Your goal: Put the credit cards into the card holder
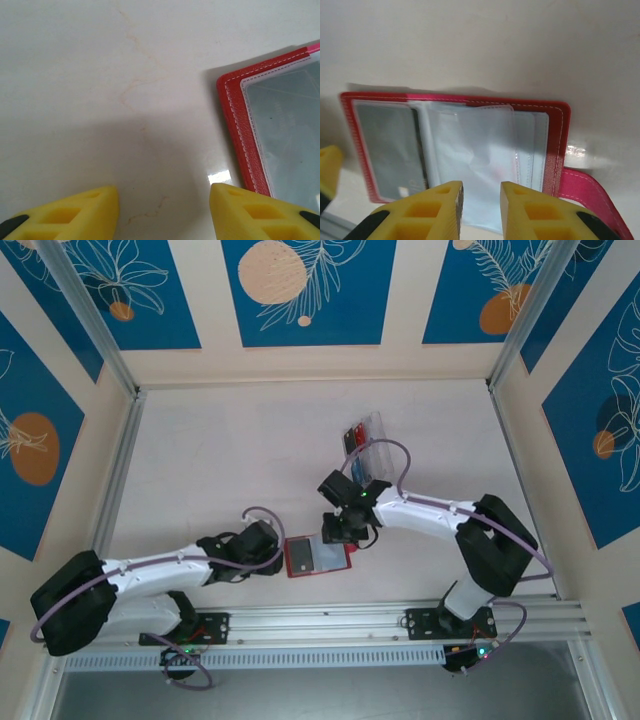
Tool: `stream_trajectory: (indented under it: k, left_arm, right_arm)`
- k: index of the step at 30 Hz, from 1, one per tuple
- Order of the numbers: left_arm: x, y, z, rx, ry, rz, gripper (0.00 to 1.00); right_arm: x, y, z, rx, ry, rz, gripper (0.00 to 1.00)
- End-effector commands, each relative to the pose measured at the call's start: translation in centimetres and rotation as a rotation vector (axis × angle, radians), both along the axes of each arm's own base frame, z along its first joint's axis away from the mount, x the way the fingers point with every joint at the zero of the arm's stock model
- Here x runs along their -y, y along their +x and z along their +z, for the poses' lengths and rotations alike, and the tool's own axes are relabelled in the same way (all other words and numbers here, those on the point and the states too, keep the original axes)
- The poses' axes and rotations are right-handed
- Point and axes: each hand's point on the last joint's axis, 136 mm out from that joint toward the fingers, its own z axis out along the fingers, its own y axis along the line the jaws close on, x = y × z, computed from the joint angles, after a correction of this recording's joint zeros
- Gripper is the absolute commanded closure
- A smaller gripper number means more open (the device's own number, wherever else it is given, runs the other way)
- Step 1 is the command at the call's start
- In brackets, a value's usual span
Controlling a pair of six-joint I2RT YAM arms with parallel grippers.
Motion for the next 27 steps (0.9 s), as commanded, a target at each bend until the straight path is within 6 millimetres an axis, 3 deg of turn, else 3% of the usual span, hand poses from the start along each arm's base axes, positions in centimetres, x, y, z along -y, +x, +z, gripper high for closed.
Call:
stream_trajectory:
  k: [1,8,22,27]
  left_arm:
    - [1.2,0.1,-0.3,-0.023,-0.026,-0.04,0.5]
    - [1.7,0.5,-0.8,-0.031,0.011,-0.063,0.52]
    - [3.4,0.1,-3.1,-0.086,0.001,-0.087,0.55]
    - [3.3,0.1,-3.0,-0.085,-0.002,-0.081,0.55]
  right_arm:
    - [0.4,0.3,-0.9,-0.002,-0.08,-0.007,0.71]
    - [-1.1,-0.3,-2.7,-0.041,-0.075,0.027,0.65]
    - [-6.4,-1.0,0.6,-0.098,0.237,0.112,0.57]
    - [-6.0,-0.7,0.4,-0.08,0.209,0.11,0.57]
